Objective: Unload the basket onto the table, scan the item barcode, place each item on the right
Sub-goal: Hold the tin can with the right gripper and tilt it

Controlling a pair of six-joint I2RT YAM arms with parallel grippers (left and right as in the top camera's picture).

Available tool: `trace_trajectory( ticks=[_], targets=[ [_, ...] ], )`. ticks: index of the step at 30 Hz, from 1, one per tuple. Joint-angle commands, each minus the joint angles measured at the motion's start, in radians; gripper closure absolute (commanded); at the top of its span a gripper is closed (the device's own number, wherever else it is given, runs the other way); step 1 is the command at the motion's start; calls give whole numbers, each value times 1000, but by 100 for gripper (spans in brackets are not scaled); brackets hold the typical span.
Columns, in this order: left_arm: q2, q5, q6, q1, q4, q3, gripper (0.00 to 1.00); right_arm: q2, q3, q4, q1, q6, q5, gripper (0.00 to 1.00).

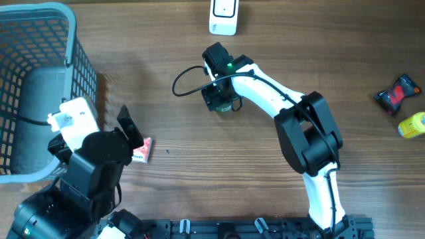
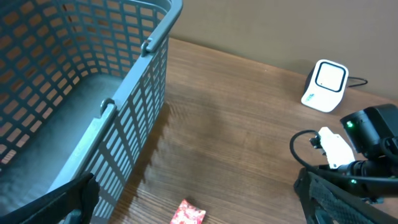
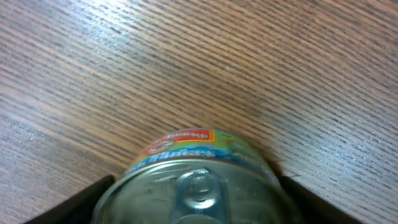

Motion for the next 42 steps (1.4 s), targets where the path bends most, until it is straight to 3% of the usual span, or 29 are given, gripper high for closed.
trace_trajectory(
  ticks=[1,5,8,15,25,42],
  targets=[
    [-1,-14,-14,0,-16,-6,0,67,-6,-5,2,25,-53,24],
    [-1,-14,-14,0,-24,-6,0,67,-5,-17,1,42,-53,25],
    [-1,-14,-15,0,-23,-6,0,67,-5,-32,1,42,-53,16],
    [-1,-14,-15,0,-23,-6,0,67,-5,-61,1,42,-53,12],
    [-1,-14,-15,0,-23,-6,0,67,-5,-73,1,39,-53,31],
    [-1,-14,-15,0,-23,-6,0,67,0,-193,1,42,-53,34]
  ],
)
